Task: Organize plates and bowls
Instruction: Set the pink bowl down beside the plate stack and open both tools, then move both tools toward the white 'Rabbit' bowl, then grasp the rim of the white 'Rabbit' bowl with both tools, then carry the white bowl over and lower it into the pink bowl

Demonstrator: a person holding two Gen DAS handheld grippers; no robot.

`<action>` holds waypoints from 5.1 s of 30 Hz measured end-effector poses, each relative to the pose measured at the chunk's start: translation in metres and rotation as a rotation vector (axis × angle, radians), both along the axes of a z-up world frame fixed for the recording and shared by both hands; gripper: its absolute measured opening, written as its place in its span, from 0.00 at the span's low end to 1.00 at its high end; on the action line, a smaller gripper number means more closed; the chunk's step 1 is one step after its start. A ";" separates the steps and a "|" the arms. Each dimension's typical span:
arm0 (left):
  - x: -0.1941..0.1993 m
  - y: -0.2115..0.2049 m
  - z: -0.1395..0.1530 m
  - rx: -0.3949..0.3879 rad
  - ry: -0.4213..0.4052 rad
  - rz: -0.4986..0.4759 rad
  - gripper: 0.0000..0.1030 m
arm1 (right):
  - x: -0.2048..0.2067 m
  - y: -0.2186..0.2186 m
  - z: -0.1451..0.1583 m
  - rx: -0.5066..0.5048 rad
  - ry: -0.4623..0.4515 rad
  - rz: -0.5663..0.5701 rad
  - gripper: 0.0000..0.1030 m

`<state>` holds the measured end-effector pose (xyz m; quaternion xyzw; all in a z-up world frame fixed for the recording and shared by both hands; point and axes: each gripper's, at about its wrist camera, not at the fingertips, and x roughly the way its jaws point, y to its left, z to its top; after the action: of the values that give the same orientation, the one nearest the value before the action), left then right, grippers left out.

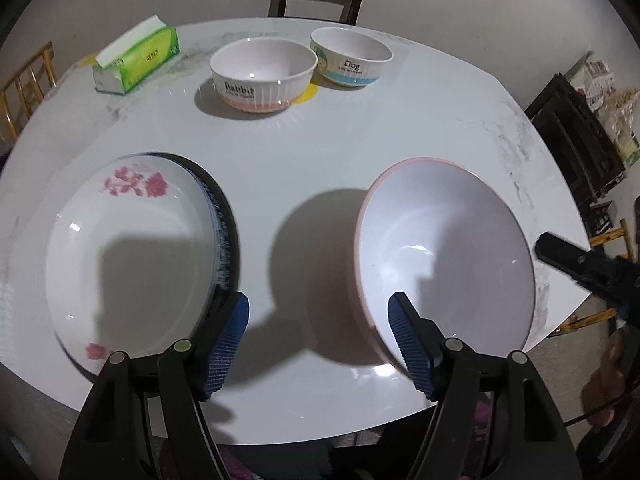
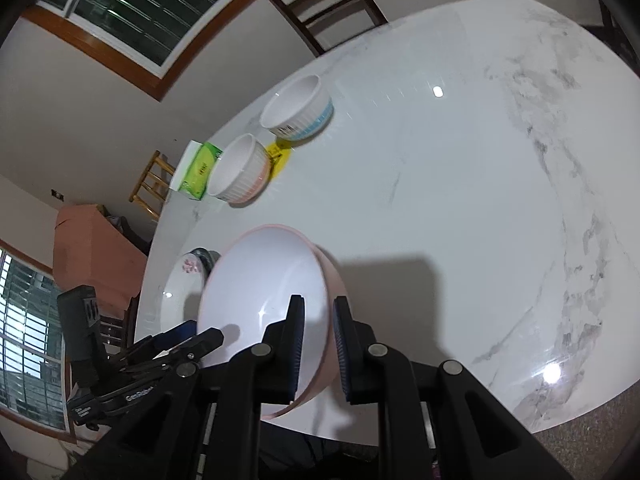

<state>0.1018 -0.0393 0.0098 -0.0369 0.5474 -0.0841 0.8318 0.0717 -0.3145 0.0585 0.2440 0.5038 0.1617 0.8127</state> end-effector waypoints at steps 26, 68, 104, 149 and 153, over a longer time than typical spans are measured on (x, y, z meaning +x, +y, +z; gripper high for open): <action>0.037 0.045 0.038 0.189 -0.166 0.073 0.75 | 0.059 0.077 0.048 0.048 0.025 0.148 0.19; 0.234 0.105 -0.028 -0.110 0.147 0.198 0.73 | 0.245 0.137 -0.041 -0.036 0.275 0.022 0.19; 0.026 -0.001 0.063 -0.248 0.060 -0.053 0.26 | 0.006 0.041 0.041 0.004 0.149 0.035 0.14; 0.005 -0.033 0.016 -0.143 0.120 -0.089 0.28 | -0.009 0.018 -0.005 -0.010 0.209 -0.007 0.14; 0.006 -0.032 0.014 -0.145 0.125 -0.085 0.28 | -0.008 0.019 -0.008 -0.011 0.214 -0.006 0.14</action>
<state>0.1081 -0.0714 0.0240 -0.0789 0.5920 -0.1562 0.7867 0.0641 -0.2952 0.0509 0.2571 0.5876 0.1295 0.7562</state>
